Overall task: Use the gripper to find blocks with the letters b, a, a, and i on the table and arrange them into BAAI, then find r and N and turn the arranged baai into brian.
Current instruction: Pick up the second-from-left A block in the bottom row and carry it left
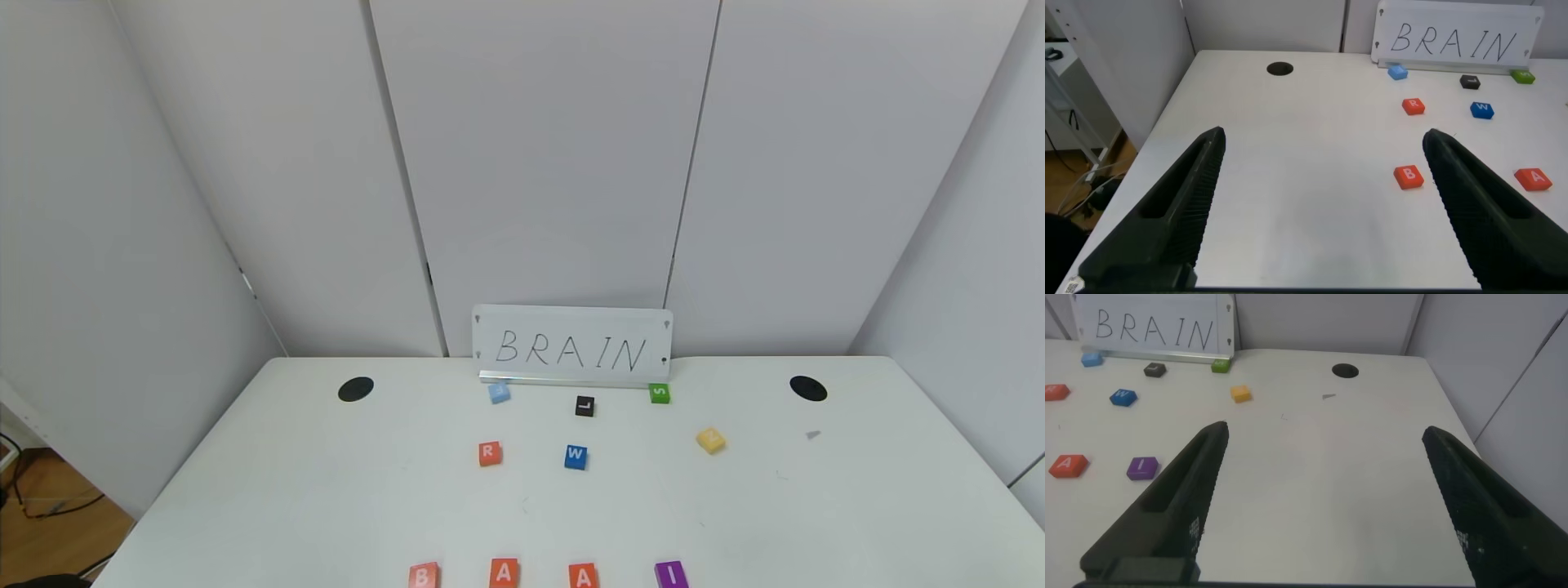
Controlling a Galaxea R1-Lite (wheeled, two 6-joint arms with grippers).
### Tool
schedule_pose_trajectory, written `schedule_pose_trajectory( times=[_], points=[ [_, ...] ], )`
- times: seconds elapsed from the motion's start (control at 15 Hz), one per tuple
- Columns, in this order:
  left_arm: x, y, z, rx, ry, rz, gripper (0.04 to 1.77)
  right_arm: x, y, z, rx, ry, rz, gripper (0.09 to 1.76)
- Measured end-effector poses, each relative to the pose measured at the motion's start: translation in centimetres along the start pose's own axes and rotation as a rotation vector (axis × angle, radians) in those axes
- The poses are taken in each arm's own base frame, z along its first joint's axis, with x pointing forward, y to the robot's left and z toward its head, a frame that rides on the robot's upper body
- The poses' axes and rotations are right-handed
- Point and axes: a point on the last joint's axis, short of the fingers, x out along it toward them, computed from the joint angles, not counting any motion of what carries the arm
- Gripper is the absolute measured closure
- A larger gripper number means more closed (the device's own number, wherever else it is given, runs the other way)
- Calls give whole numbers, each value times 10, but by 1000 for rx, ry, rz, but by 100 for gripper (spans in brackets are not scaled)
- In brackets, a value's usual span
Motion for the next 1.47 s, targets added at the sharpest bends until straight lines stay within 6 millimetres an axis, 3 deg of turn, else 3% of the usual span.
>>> schedule_pose_trajectory(
  times=[1.27,1.47],
  points=[
    [0,0,1,7,0,-1,9,0,0,0,1,0,0,14],
    [-4,-1,11,6,-22,-3,9,0,0,-1,4,11,-1,14]
  ],
)
